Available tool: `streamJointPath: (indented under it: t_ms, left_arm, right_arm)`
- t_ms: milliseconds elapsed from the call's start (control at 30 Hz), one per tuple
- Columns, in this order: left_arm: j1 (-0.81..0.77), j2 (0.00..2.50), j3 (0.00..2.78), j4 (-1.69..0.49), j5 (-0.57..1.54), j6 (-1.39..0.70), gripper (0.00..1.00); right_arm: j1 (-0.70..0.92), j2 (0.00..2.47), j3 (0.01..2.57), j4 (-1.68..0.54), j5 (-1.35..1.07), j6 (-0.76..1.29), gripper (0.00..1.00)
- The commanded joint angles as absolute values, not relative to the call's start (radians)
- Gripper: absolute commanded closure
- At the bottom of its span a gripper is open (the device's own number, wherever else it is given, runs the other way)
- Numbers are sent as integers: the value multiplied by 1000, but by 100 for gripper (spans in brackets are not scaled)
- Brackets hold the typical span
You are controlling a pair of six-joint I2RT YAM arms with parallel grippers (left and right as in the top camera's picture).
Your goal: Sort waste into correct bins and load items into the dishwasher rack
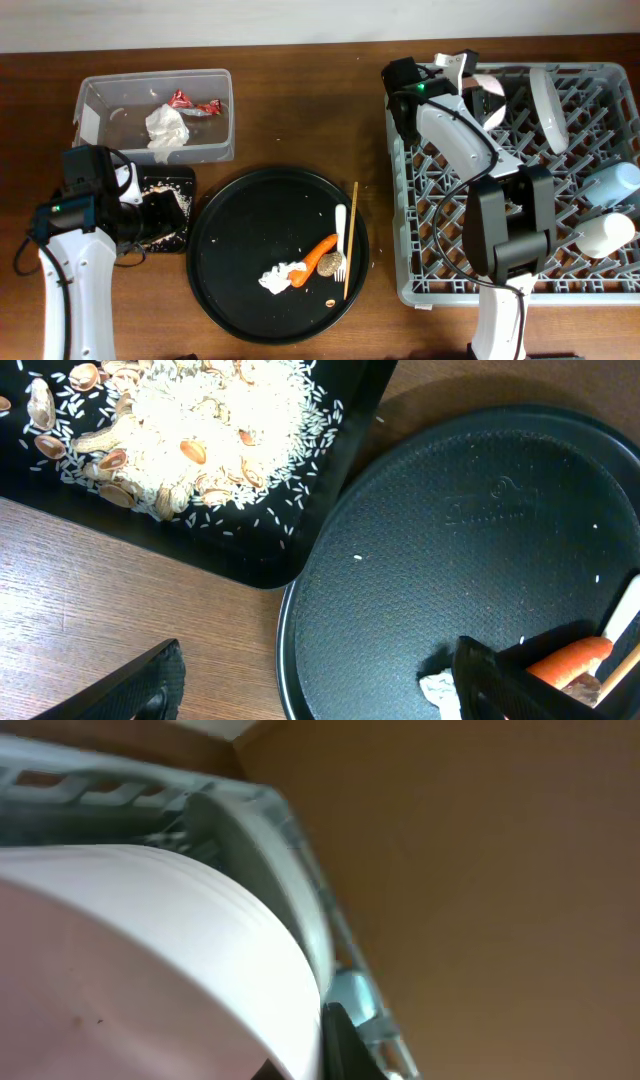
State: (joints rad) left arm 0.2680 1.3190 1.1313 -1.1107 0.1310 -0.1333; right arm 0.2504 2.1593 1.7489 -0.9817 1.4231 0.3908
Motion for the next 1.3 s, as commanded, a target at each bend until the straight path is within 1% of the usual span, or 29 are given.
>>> streamJointPath:
  t_ms: [0, 233, 367, 433, 467, 500, 533, 600, 700, 767, 800, 867, 900, 933, 967, 1000, 1033, 1067, 1133, 1167, 1200, 1267]
  left_arm:
    - [273, 1311, 1125, -1108, 146, -145, 15]
    - [273, 1311, 1125, -1108, 146, -146, 15]
    - [273, 1311, 1125, -1108, 146, -146, 15]
    - [273, 1311, 1125, -1108, 146, -146, 15]
    - [273, 1311, 1125, -1108, 146, -146, 15]
    - [273, 1311, 1125, -1108, 146, -146, 15]
    - [273, 1311, 1125, -1108, 146, -146, 15]
    - [273, 1311, 1125, -1108, 146, -146, 15]
    - [273, 1311, 1125, -1108, 146, -146, 15]
    - [273, 1311, 1125, -1108, 146, -146, 14]
    - [273, 1311, 1125, -1108, 146, -146, 14]
    - [273, 1311, 1125, -1108, 146, -145, 13]
    - [273, 1311, 1125, -1108, 146, -145, 13]
    - [273, 1311, 1125, -1108, 146, -145, 8]
    - [273, 1311, 1124, -1108, 146, -145, 6]
    - [270, 1311, 1124, -1108, 146, -145, 6]
    - [256, 1311, 1124, -1108, 146, -144, 6]
    - [200, 1311, 1124, -1103, 146, -117, 6]
    - [73, 1311, 1124, -1096, 146, -93, 3]
    - [1, 1314, 1124, -1096, 146, -89, 1]
    - [-130, 1330, 1113, -1093, 146, -89, 1]
    - [-238, 1368, 1091, -1089, 146, -89, 1]
  right_arm:
    - [255, 2165, 1744, -979, 1517, 398, 96]
    - [263, 2167, 1719, -952, 1387, 399, 96]
    - [263, 2167, 1664, -927, 1380, 401, 95]
    - [274, 2167, 1664, -928, 1372, 400, 87]
    - [285, 2167, 1664, -928, 1351, 398, 69]
    - [319, 2166, 1665, -940, 1315, 398, 56]
    - [358, 2166, 1665, -949, 1301, 398, 53]
    - [422, 2163, 1666, -949, 1296, 398, 52]
    - [502, 2136, 1666, -967, 1176, 403, 49]
    - [501, 2064, 1666, -1050, 1061, 505, 48]
    - [489, 1995, 1666, -1098, 966, 562, 48]
    - [431, 1821, 1666, -1147, 647, 566, 45]
    - [400, 1763, 1666, -1168, 528, 566, 41]
    - [360, 1703, 1666, -1196, 375, 528, 36]
    - [323, 1662, 1666, -1230, 232, 449, 35]
    - [283, 1631, 1666, -1281, 128, 395, 30]
    - [239, 1611, 1666, -1337, 73, 396, 22]
    - [135, 1586, 1666, -1384, -51, 355, 14]
    - [-17, 1574, 1666, -1411, -243, 257, 13]
    - [-96, 1574, 1666, -1451, -258, 211, 11]
    - [-174, 1574, 1665, -1509, -254, 114, 10]
    - [-234, 1574, 1661, -1534, -259, 97, 10]
